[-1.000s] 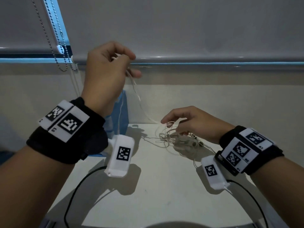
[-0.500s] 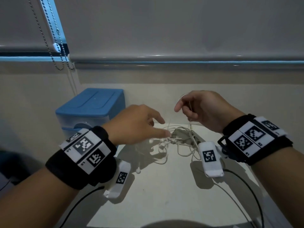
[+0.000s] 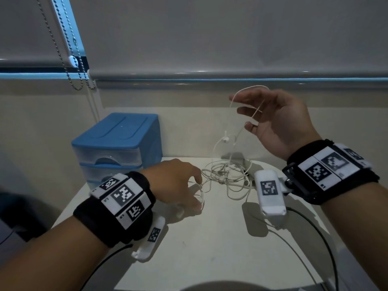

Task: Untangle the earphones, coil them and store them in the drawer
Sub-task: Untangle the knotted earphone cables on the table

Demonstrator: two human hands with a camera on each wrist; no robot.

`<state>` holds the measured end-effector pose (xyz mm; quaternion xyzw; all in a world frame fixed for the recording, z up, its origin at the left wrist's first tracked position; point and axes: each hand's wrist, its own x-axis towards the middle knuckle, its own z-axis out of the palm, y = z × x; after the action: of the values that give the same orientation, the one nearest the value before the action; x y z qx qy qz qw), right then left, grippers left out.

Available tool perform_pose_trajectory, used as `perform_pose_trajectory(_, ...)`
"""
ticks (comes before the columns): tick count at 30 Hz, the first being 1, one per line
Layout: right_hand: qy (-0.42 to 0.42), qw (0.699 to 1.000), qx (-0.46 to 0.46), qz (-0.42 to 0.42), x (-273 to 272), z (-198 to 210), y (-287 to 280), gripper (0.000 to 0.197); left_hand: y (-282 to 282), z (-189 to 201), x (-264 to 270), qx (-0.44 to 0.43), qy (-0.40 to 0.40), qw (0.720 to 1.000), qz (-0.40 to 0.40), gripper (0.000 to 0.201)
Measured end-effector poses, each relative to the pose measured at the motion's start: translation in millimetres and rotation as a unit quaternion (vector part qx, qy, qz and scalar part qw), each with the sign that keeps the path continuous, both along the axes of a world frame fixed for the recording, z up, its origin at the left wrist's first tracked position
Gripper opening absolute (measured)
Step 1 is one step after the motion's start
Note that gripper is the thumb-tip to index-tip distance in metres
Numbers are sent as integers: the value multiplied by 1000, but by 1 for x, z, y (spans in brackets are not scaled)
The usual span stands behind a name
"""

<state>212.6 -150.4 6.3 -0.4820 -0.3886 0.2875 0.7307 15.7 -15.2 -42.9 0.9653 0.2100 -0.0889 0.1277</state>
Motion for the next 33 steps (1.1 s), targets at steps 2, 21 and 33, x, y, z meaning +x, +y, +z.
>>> perform_pose_trajectory(2,18,1000,14,-9,4,-1,-2,38,0,-2,0,15,4,1000,-3,53)
perform_pose_trajectory(21,-455,779,-422,91,-19,-30,4,17,4,-13,6,60,54,997,-20,12)
perform_pose_trajectory(33,-447,736,-476,179,-33,-49,15,23,5,-14,18,31,61,995,-70,56)
